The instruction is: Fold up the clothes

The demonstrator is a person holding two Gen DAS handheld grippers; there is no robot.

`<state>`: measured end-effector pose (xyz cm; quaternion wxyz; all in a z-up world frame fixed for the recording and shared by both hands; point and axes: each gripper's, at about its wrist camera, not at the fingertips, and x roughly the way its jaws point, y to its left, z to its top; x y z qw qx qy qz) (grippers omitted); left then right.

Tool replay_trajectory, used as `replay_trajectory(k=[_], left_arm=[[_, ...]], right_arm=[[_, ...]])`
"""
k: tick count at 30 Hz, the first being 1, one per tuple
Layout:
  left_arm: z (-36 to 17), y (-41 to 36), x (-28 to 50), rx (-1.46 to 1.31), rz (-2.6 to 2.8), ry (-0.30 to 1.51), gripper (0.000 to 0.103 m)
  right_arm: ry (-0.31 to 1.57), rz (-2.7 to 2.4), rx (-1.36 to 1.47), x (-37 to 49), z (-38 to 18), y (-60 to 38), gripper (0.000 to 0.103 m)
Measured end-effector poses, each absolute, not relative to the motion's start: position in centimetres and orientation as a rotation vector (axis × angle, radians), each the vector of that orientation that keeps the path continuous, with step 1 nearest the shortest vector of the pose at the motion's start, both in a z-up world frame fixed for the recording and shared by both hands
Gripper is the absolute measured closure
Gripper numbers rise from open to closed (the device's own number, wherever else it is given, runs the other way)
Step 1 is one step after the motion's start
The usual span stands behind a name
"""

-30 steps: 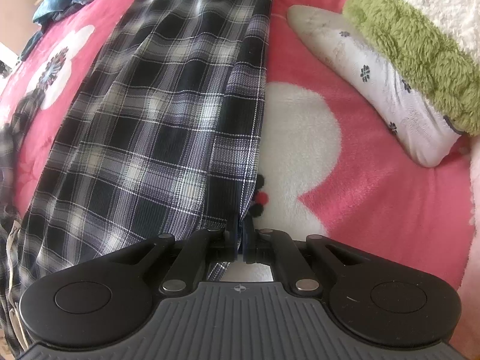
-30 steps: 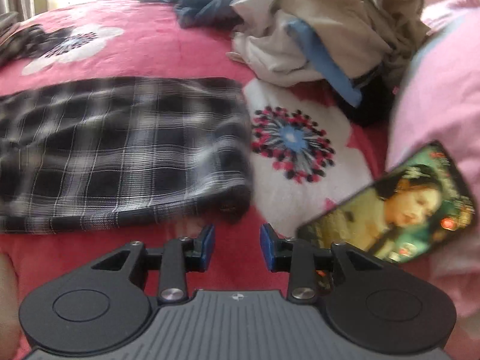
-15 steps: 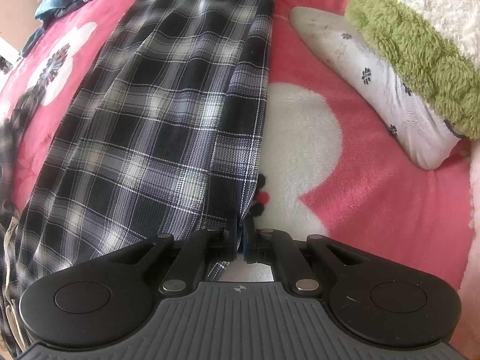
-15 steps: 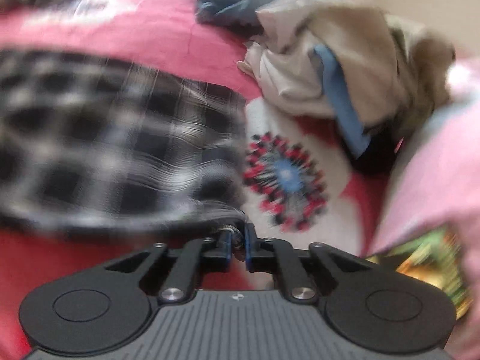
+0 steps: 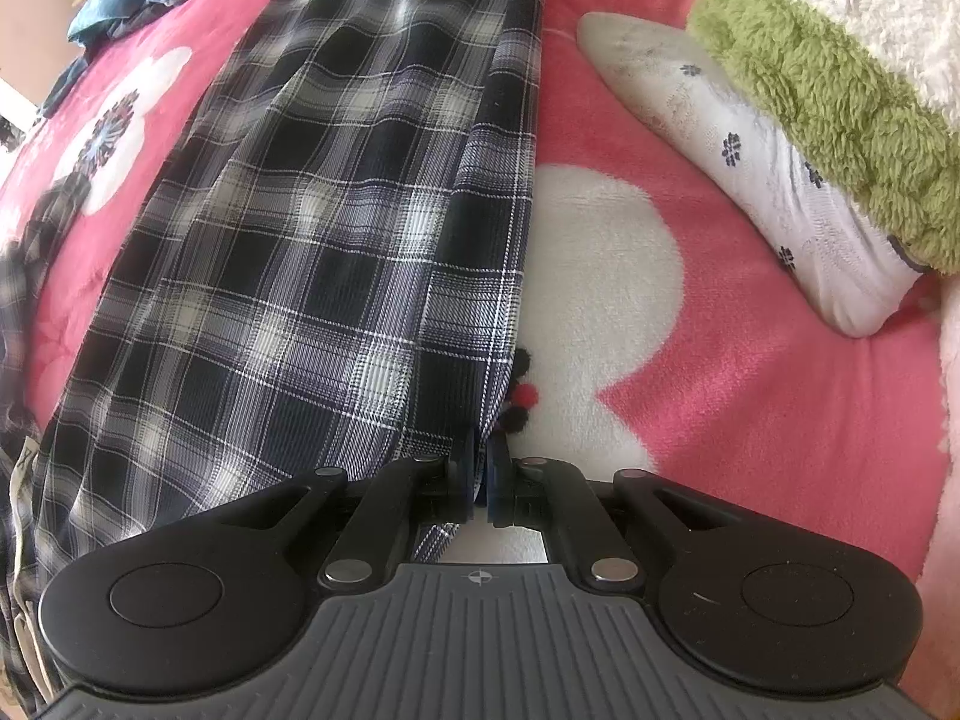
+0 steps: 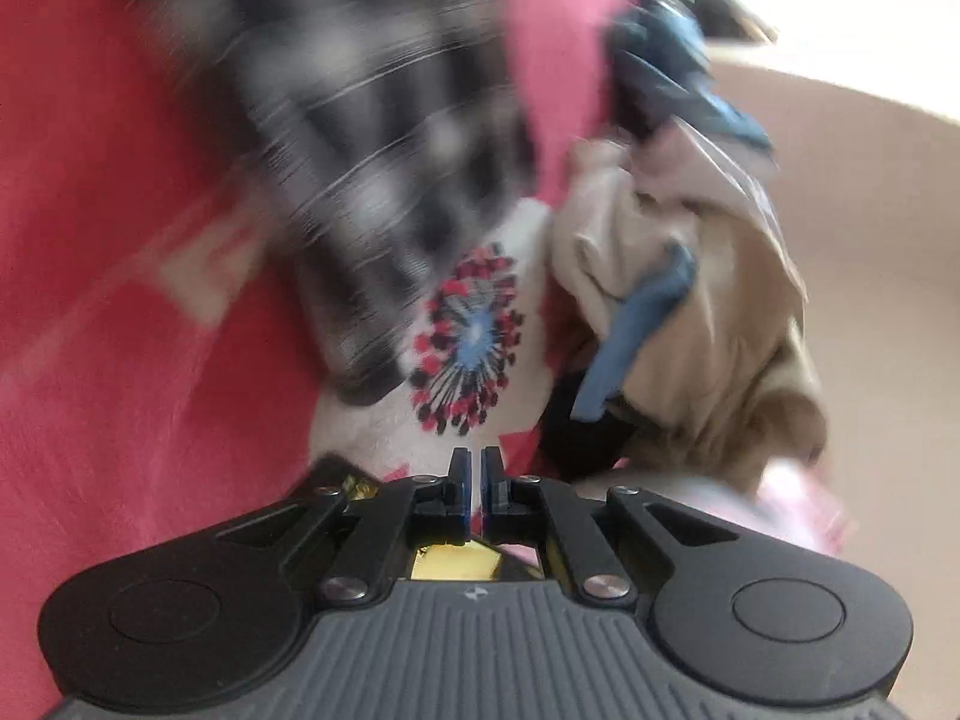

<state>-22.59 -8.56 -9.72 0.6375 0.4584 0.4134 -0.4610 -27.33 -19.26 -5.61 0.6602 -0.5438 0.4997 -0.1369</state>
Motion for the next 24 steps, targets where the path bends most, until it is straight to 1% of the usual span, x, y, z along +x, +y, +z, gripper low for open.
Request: replay_trajectory(k=[2, 5, 7, 9, 11, 13, 14, 17, 19, 20, 22, 24], left_arm=[[-9.8, -8.6, -22.5, 1.053, -1.054, 0.941, 0.102], [-9.8, -8.7, -22.4, 1.058, -1.056, 0.937, 0.102], [-9.8, -8.7, -22.3, 1.061, -1.057, 0.933, 0.102], [-9.8, -8.7, -22.2, 1.059, -1.057, 0.932, 0.102], [-9.9, -8.7, -22.1, 1.060, -1.059, 0.931, 0.102], [-9.9, -8.8, -22.0, 1.060, -1.061, 0.929, 0.102], [-9.9, -8.8, -21.9, 1.060, -1.061, 0.929, 0.102], [-10.1, -9.2, -21.9, 1.056, -1.055, 0.937, 0.102], [-10.0, -9.3, -22.3, 1.063, -1.056, 0.938, 0.102], [-10.0, -9.3, -22.4, 1.069, -1.057, 0.936, 0.102], [-9.9, -9.3, -22.5, 1.072, -1.056, 0.933, 0.102], [-9.9, -9.2, -22.6, 1.073, -1.055, 0.930, 0.102]], right_arm=[[1.096, -0.346, -0.978, -26.3, -2.8, -19.5, 0.100], [1.032, -0.292, -0.502, -24.7, 1.1, -20.5, 0.100], [1.011, -0.211, -0.243, -24.0, 2.1, -21.0, 0.100], [1.019, -0.167, -0.110, -23.6, 1.6, -21.7, 0.100], [1.102, -0.222, -0.010, -23.4, -0.5, -23.7, 0.100], [1.199, -0.399, 0.004, -23.7, -2.8, -26.2, 0.099], [1.211, -0.469, 0.020, -24.2, -3.0, -27.2, 0.099], [1.120, -0.508, 0.258, -26.1, -0.7, -28.7, 0.099], [1.070, -0.508, 0.346, -26.7, 0.7, -28.4, 0.097], [1.053, -0.512, 0.409, -26.9, 0.9, -28.5, 0.094], [1.037, -0.535, 0.591, -27.0, 0.5, -29.5, 0.080], [1.025, -0.557, 0.787, -27.2, -0.5, -30.7, 0.070]])
